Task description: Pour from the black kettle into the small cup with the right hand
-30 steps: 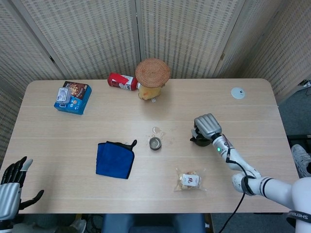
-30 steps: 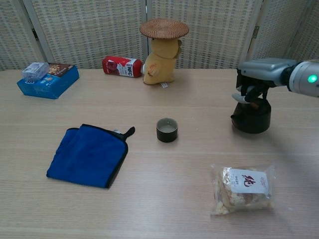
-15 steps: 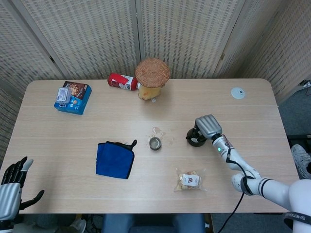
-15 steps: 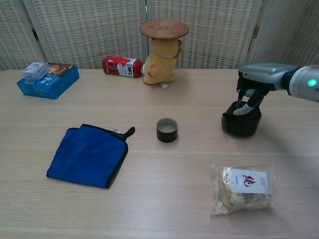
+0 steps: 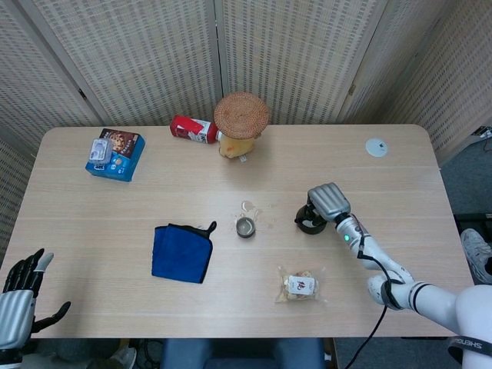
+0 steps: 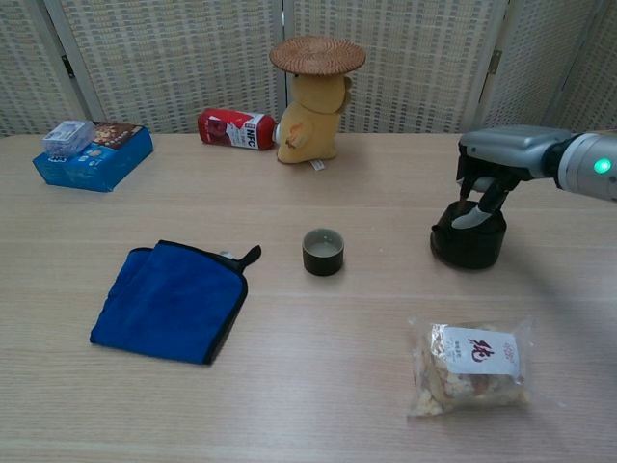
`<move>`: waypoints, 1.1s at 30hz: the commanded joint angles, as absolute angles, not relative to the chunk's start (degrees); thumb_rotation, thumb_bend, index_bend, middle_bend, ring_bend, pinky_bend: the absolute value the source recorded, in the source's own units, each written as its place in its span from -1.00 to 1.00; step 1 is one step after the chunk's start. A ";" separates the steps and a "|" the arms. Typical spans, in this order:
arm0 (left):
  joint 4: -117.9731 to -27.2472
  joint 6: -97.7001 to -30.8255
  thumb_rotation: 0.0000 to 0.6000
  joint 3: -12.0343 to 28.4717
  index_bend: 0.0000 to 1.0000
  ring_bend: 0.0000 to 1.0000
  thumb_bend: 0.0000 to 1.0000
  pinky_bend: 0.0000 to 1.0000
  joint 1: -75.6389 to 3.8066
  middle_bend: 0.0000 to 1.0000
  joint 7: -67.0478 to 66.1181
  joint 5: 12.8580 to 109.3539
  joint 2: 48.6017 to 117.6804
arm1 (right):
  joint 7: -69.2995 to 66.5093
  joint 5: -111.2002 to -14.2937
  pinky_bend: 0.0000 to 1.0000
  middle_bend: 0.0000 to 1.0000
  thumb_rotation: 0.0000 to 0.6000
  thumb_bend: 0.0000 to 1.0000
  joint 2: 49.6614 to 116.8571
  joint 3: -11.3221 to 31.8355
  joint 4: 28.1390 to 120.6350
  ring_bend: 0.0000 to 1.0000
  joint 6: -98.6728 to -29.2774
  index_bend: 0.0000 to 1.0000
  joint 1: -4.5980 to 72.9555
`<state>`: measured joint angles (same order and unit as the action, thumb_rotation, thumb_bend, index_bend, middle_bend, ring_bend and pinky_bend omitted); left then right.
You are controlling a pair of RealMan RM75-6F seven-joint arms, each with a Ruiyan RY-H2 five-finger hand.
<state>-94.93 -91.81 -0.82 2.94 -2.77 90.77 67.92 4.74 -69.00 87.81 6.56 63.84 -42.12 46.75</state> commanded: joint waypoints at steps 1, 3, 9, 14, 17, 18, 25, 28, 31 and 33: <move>-94.89 -91.86 1.00 -0.87 -0.88 -1.00 -0.56 -1.00 2.98 -1.00 -2.70 90.80 67.90 | 5.82 -69.09 0.06 0.96 0.56 -1.00 87.96 6.42 64.00 0.84 -42.05 0.99 46.78; -94.88 -91.89 1.00 -0.89 -0.88 -1.00 -0.56 -1.00 3.01 -1.00 -2.67 90.77 67.91 | 6.46 -69.02 0.06 0.95 0.56 -1.00 88.01 6.39 64.19 0.82 -41.98 0.98 46.78; -94.63 -92.10 1.00 -0.98 -0.88 -1.00 -0.56 -1.00 3.17 -1.00 -2.38 90.75 67.90 | 9.34 -67.87 0.04 0.79 0.56 -1.00 87.73 6.31 65.29 0.65 -41.17 0.76 46.94; -94.35 -92.15 1.00 -1.03 -0.88 -1.00 -0.56 -1.00 3.25 -1.00 -1.97 90.69 68.00 | 12.24 -65.59 0.01 0.64 0.56 -1.00 87.16 6.32 66.62 0.48 -39.99 0.59 47.19; -94.20 -92.26 1.00 -0.99 -0.88 -1.00 -0.56 -1.00 3.28 -1.00 -1.76 90.66 68.03 | 14.28 -64.22 -0.01 0.53 0.56 -1.00 86.76 6.41 67.72 0.38 -39.99 0.50 47.31; -94.17 -92.32 1.00 -0.97 -0.88 -1.00 -0.56 -1.00 3.30 -1.00 -1.71 90.67 68.02 | 15.00 -63.75 -0.01 0.49 0.56 -1.00 86.57 6.46 68.16 0.34 -40.09 0.46 47.36; -94.00 -92.57 1.00 -0.95 -0.88 -1.00 -0.56 -1.00 3.46 -1.00 -1.44 90.58 68.04 | 18.54 -61.70 -0.13 0.08 0.56 -1.00 85.15 6.50 71.00 -0.08 -40.76 0.16 47.60; -94.03 -92.64 1.00 -0.91 -0.88 -1.00 -0.56 -1.00 3.46 -1.00 -1.39 90.60 68.00 | 20.07 -61.74 -0.27 -0.09 0.57 -1.00 84.41 6.22 72.21 -0.29 -41.61 0.01 47.61; -94.08 -92.65 1.00 -0.88 -0.88 -1.00 -0.56 -1.00 3.39 -1.00 -1.44 90.72 67.94 | 20.67 -61.87 -0.44 -0.20 0.59 -1.00 83.58 6.18 73.97 -0.44 -42.81 -0.16 47.27; -94.15 -92.59 1.00 -0.81 -0.88 -1.00 -0.56 -1.00 3.28 -1.00 -1.44 90.77 67.89 | 20.89 -62.44 -0.47 -0.24 0.59 -1.00 82.82 6.19 75.36 -0.49 -44.21 -0.22 46.83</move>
<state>-94.15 -92.59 -0.81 3.29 -1.44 90.77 67.89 20.60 -62.02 83.47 6.22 74.43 -43.20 47.19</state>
